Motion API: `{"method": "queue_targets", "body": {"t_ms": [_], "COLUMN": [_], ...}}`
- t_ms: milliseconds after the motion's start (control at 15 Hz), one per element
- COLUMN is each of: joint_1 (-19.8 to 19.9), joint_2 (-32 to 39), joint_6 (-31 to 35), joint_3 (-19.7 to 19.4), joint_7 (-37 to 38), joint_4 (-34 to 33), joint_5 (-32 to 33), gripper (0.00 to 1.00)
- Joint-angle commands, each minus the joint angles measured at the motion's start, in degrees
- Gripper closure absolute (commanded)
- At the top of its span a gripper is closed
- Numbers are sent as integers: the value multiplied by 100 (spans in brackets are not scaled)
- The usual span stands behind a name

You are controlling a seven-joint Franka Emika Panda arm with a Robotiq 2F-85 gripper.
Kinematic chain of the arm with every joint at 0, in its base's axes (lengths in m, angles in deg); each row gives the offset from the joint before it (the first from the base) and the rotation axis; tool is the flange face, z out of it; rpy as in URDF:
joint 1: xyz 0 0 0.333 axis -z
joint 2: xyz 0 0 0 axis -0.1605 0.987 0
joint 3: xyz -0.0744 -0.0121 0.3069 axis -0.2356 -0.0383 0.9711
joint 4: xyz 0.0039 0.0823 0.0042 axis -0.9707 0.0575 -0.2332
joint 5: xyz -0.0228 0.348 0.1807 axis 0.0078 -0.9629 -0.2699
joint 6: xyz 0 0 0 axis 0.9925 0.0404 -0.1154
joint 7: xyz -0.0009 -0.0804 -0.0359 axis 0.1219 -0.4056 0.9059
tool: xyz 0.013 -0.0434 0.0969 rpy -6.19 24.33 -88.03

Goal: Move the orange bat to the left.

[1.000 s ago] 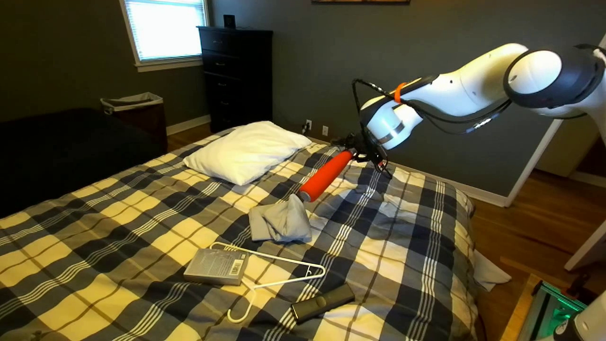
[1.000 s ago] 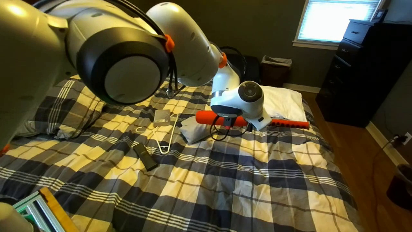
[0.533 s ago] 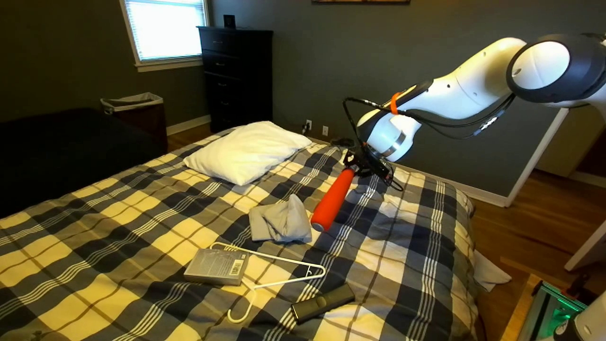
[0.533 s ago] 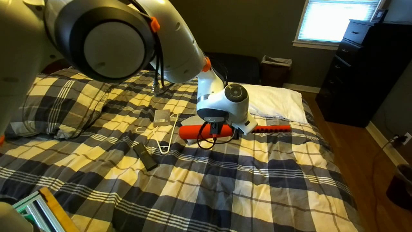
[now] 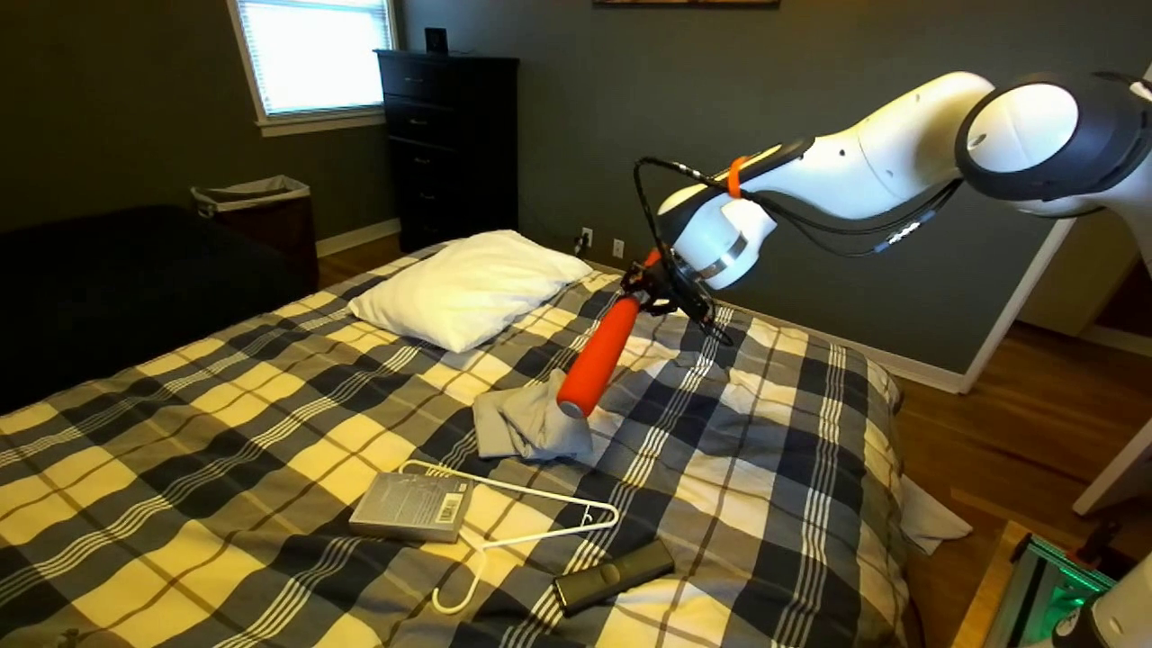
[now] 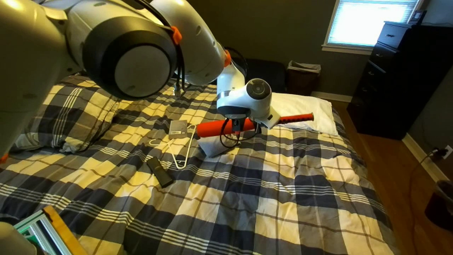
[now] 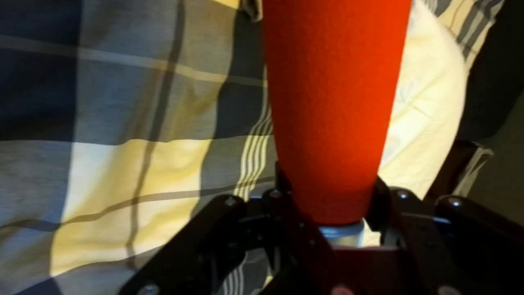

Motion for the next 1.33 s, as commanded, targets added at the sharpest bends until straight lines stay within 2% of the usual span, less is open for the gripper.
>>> {"method": "queue_targets", "body": {"t_ms": [0, 200, 400, 533, 600, 800, 867, 1000, 1267], "joint_1": [-675, -1368, -1795, -2150, -1911, -2159, -2163, -2161, -2582], "joint_2": [207, 486, 1044, 1246, 828, 1112, 1148, 1213, 2032], "joint_6": [-525, -1400, -2755, -3519, -2988, -3264, -3268, -3101, -3745], "joint_3": [-303, -673, -640, -860, -697, -784, -790, -713, -709], "joint_7": [293, 726, 906, 997, 787, 866, 868, 1523, 2676], "joint_4": [-845, -1680, -2701, -3174, -2444, -2867, -2911, -2946, -4128], "joint_5": [184, 546, 807, 1250, 853, 1135, 1163, 752, 590], "gripper": [83, 83, 83, 83, 58, 58, 83, 83, 83]}}
